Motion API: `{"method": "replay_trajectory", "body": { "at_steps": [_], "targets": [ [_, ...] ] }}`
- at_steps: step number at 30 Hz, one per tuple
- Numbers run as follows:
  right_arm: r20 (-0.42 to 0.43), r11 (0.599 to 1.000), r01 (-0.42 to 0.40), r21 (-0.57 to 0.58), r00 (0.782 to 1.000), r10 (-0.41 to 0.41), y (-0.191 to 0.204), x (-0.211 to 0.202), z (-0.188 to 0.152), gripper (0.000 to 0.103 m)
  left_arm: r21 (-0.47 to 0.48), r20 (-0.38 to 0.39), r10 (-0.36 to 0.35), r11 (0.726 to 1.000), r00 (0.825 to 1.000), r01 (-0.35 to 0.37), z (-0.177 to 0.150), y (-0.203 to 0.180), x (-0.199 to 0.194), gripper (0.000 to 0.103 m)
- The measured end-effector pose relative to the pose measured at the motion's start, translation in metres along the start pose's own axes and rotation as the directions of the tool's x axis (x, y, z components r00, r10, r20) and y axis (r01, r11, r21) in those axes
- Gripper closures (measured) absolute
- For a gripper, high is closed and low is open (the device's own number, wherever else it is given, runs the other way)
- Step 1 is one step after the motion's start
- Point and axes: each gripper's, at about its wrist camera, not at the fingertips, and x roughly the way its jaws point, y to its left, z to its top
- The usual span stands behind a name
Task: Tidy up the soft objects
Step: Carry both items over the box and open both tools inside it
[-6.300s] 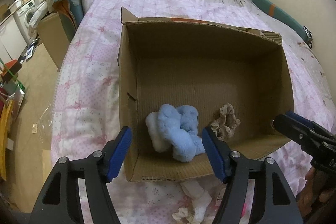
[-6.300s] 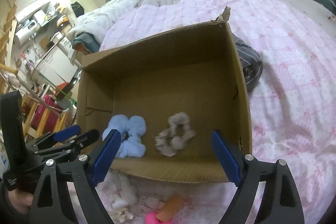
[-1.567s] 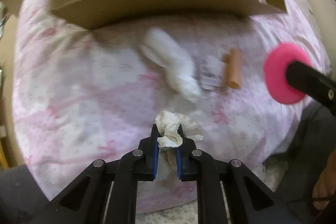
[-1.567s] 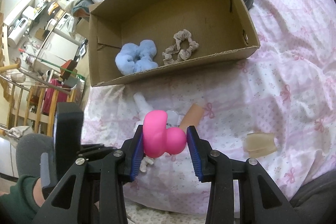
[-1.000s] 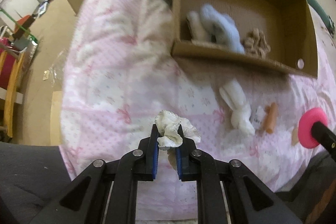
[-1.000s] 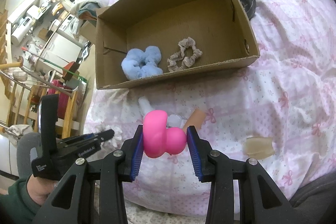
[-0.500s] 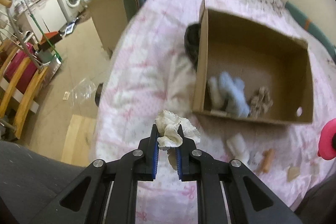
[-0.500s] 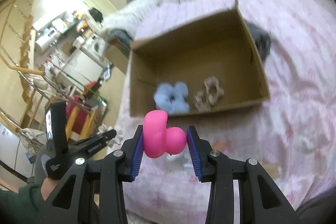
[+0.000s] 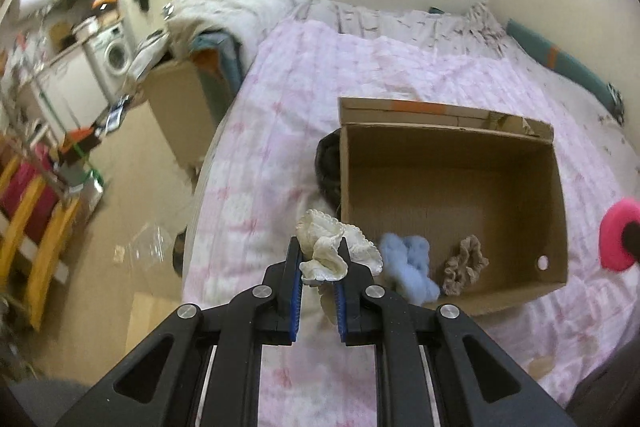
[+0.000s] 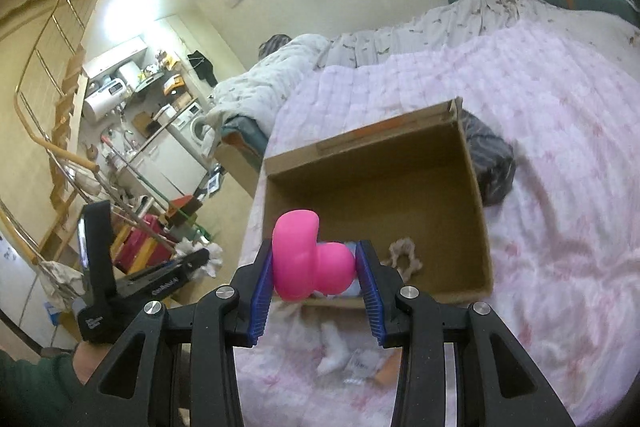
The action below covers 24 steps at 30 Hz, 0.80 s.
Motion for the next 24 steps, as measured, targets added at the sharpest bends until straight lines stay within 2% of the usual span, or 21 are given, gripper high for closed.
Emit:
{"method": "replay_trajectory", "body": {
  "at_steps": [7,13,18,21,24],
  "targets": [
    [-0.027,0.997,0.070,-0.015,0.997,-0.071,-0.020,0.029,0.018,0.061,-0.018,-0.028,-0.042,0.999,0.999,0.042,0.006,-0.009,0.035,0.090],
    [-0.100,0.993,0.115,0.036,0.989,-0.111,-0.037,0.058,0.003,0.061,0.032,-0.033,-0.058,0.998,0.998,0.059,-0.001,-0.024,0.055,0.090],
    [-0.211,0.982,0.187,-0.004,0.960,-0.183,-0.043,0.087,-0.011,0.061,0.032,-0.058,-0.107,0.994,0.993,0.109,-0.005,-0.031,0.069,0.090],
    [-0.263,0.975,0.221,-0.014,0.940,-0.217,-0.048,0.097,-0.019,0.061,0.024,-0.089,-0.112,0.993,0.990,0.114,-0.009,-0.036,0.077,0.090],
    [-0.291,0.974,0.226,-0.009,0.932,-0.219,-0.052,0.101,-0.023,0.061,0.038,-0.084,-0.108,0.993,0.991,0.111,-0.010,-0.039,0.078,0.090]
  ]
}}
